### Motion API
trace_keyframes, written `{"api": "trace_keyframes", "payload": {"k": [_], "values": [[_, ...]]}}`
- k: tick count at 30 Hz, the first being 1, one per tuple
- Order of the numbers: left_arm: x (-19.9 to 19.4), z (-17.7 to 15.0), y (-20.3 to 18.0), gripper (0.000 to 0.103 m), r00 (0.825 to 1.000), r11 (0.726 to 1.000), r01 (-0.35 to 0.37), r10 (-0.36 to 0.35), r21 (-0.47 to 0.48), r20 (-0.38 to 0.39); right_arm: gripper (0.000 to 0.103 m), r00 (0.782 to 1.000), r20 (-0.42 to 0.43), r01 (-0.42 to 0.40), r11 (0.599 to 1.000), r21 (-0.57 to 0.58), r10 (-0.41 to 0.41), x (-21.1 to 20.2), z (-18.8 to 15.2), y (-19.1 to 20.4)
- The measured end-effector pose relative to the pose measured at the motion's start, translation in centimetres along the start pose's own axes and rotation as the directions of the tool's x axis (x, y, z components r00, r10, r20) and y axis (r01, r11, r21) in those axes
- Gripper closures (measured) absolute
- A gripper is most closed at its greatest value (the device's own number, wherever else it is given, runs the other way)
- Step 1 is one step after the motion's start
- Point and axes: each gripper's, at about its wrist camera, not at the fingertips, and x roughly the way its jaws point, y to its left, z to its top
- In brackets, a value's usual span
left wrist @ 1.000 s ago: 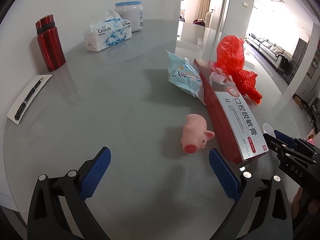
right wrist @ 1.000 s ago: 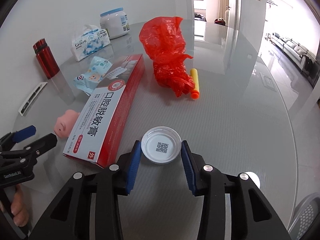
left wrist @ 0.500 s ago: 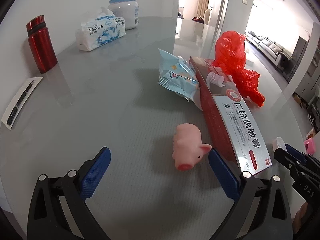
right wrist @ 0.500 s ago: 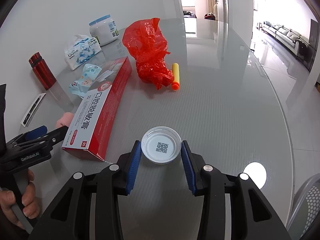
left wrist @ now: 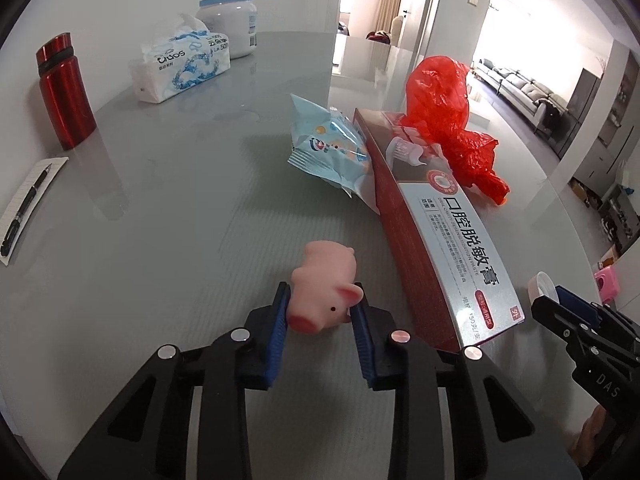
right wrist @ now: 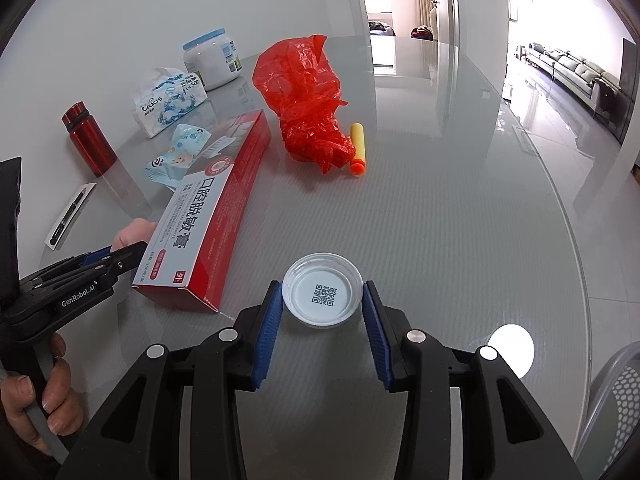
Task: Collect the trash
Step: 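Grasp the white bottle cap with the right tool while the left tool grasps the pink pig toy, then carry the cap and pig over the grey basket and open both tools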
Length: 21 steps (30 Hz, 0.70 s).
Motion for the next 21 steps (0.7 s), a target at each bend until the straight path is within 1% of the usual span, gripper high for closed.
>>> {"api": "trace_keyframes", "payload": {"k": [5, 10, 16, 21], "values": [[-1.0, -0.5, 0.4, 0.073, 1.0, 1.0, -0.001, 0.001, -0.006, 0.009, 0.064, 1.0, 0.009, -0.001, 1.0, 0.003, 0.001, -0.8, -0.4, 0.0], [-2.7, -1.0, 0.0, 0.074, 0.999, 1.0, 0.002, -0.002, 0.005, 0.037, 0.064, 1.0, 0.026, 0.001, 1.0, 0.007, -0.001, -2.0, -1.1, -0.1], [-4.3, -1.7, -1.7, 0.074, 0.997, 0.999, 0.034, -0.037, 0.04, 0.066, 0.064, 0.999, 0.048, 0.004, 1.0, 0.031, -0.006, -3.7, -2.3, -1.0], [-4.9, -2.3, -2.5, 0.075, 0.996, 0.997, 0.071, -0.073, 0.044, 0.059, 0.064, 0.998, 0.059, 0.007, 0.999, 0.054, -0.01, -4.8, -3.5, -2.0]]}}
